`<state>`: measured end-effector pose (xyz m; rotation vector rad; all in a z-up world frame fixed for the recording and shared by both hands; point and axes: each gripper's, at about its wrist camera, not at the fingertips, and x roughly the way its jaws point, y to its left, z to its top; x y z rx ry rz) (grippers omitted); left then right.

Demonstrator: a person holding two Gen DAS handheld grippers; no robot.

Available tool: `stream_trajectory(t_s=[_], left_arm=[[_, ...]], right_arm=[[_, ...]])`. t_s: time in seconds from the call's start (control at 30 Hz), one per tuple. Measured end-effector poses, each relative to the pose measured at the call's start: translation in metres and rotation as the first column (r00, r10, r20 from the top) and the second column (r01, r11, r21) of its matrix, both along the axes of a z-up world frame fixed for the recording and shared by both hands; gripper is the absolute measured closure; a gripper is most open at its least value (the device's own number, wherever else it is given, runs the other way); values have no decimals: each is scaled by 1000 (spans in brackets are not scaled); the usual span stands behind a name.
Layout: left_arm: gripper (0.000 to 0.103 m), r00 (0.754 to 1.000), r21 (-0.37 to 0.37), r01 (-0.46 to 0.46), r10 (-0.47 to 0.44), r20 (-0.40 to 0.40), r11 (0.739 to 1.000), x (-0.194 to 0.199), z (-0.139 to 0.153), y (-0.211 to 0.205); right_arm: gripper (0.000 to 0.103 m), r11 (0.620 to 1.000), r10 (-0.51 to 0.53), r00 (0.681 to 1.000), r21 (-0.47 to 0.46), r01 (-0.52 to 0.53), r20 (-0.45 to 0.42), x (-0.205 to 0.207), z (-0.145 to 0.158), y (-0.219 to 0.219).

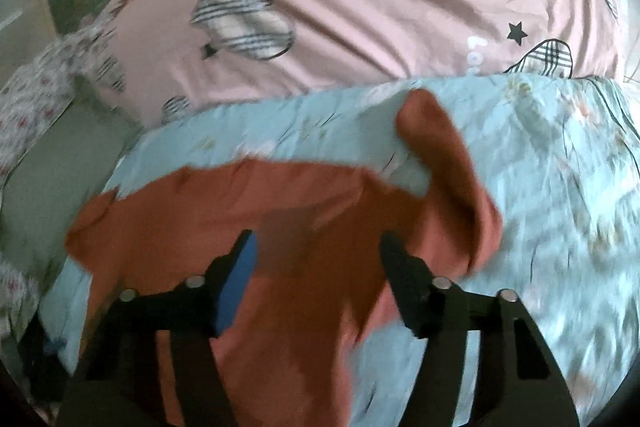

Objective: Fold small clothes

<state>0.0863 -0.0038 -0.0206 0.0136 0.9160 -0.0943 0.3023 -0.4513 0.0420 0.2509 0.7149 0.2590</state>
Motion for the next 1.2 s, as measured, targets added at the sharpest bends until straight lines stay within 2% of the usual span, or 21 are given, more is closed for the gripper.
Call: stream_trajectory(t_s=[0.1,0.23,0.37,0.57,0.6,0.63,0.67,0.73,0.77,0.97,1.07,1.2], left_arm=[[1,1000,-3,-11,11,-19,1000,14,-4,1],[1,999,-6,-19,19,-31,1000,30,-7,0],[1,997,-14,-55,54,-56,998,60,-15,3],[1,994,-77,-84,77,-83,993,100,-21,6],[1,993,-78,-81,74,-88,994,105,-23,4],[1,993,-80,-75,68,-93,994,108,-24,2],[1,993,-80,-71,63,-100,994,109,-26,0],[1,993,-82,-61,53,-103,995,112,-28,-3],[1,993,-82,-58,49,-103,995,110,-28,-3],[1,996,-96,-45,37,-79,994,100,-25,-7],[1,998,-112,-43,36,-61,993,91,-19,-7],[1,999,-127,-36,32,-39,991,80,-14,-6]], right_arm=[[49,999,-39,999,-35,39,-11,50,-5,-3],[51,989,-97,995,-116,93,-31,111,-19,-5],[53,982,-153,986,-124,143,-73,163,-41,-13],[53,961,-227,969,-187,206,-98,207,-71,-25],[64,962,-232,966,-176,210,-117,212,-78,-29],[74,964,-238,962,-155,216,-136,213,-82,-34],[90,968,-241,958,-115,225,-157,214,-87,-42],[94,976,-218,963,-25,217,-159,208,-86,-52],[94,982,-183,973,31,189,-142,200,-80,-52],[95,990,26,999,142,-21,-32,148,-33,-10],[95,969,130,991,210,-128,1,122,-16,26],[95,912,281,959,303,-276,27,90,-13,95]])
